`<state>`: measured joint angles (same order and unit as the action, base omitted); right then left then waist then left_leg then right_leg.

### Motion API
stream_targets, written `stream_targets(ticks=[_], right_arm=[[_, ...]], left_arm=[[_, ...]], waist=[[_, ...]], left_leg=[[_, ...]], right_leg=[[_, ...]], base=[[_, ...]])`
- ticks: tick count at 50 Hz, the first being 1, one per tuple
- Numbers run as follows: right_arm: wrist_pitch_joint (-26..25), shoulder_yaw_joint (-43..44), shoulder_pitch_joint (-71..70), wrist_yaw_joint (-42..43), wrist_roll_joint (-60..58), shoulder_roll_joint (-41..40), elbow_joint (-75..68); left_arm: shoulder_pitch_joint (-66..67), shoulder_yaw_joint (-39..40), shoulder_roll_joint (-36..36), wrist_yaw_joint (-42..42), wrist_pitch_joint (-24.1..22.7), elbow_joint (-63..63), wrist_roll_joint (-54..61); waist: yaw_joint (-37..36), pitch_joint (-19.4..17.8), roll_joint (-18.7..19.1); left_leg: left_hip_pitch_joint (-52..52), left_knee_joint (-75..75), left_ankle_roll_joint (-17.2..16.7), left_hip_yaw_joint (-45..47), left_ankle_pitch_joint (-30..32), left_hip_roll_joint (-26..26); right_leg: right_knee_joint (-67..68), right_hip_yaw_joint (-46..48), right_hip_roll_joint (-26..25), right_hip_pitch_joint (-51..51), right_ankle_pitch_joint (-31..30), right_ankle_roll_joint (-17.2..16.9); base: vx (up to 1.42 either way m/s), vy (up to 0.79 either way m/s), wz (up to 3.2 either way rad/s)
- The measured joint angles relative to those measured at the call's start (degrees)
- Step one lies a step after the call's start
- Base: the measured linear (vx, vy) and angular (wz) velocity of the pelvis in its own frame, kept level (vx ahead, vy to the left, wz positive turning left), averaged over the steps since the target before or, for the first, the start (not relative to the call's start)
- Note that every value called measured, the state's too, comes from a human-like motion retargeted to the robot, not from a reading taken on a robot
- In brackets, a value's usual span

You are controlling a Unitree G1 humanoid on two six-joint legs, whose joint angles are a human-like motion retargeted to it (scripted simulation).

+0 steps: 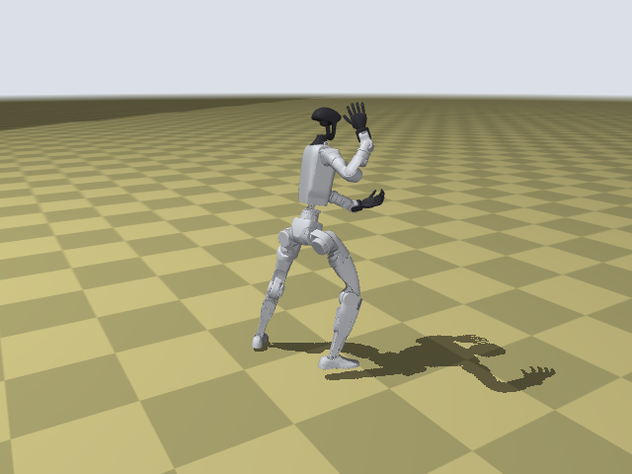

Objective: Kungfu

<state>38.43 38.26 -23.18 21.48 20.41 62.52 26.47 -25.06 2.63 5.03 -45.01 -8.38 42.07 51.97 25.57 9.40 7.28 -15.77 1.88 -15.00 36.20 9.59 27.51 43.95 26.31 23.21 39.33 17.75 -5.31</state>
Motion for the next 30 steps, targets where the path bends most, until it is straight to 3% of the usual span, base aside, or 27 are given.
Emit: stream_targets(ticks=[10,18,25,28,30], right_arm=[[-1.6,6.9,11.1,-4.0,0.3,0.0,-5.1],[-2.7,0.8,17.4,-13.6,3.3,-5.0,-18.8],[-4.1,-9.9,19.6,-31.0,6.3,-17.8,-39.4],[-6.5,-14.0,20.9,-39.1,9.9,-27.4,-48.8],[-8.5,-16.4,21.3,-42.2,13.3,-34.7,-53.6]], left_arm=[[4.1,3.3,-6.6,1.6,-2.0,-1.2,-14.5],[10.6,9.4,-15.2,5.0,-3.9,6.8,-35.3],[20.1,13.7,-21.1,14.4,-4.1,16.5,-64.4],[24.5,14.7,-21.8,18.7,-2.1,20.1,-77.9],[27.5,15.0,-21.7,20.1,-0.3,22.4,-84.8]], waist=[[-6.5,-1.3,0.4],[-13.7,-1.3,0.9],[-22.0,-1.4,0.7],[-26.7,-0.9,0.4],[-30.6,-0.3,-0.2]], left_leg=[[-3.4,1.9,0.4,-6.6,-1.6,-0.7],[-10.0,5.7,1.9,-15.1,-2.1,-2.2],[-19.1,10.6,1.8,-25.2,-1.9,-4.4],[-22.2,11.4,1.4,-25.5,-1.9,-5.0],[-24.6,12.5,3.4,-25.6,-3.0,-5.6]], right_leg=[[-6.2,2.1,0.6,-5.8,-3.9,-1.2],[-12.5,5.8,1.5,-11.9,-8.1,-2.9],[-16.2,10.3,1.5,-18.4,-9.8,-4.6],[-18.0,14.2,0.8,-22.8,-9.6,-5.5],[-19.8,18.1,0.7,-25.9,-10.7,-6.4]], base=[[0.05,0.26,0.40],[0.09,0.30,0.75],[0.08,0.30,1.33],[0.07,0.24,1.92],[0.05,0.22,2.00]])
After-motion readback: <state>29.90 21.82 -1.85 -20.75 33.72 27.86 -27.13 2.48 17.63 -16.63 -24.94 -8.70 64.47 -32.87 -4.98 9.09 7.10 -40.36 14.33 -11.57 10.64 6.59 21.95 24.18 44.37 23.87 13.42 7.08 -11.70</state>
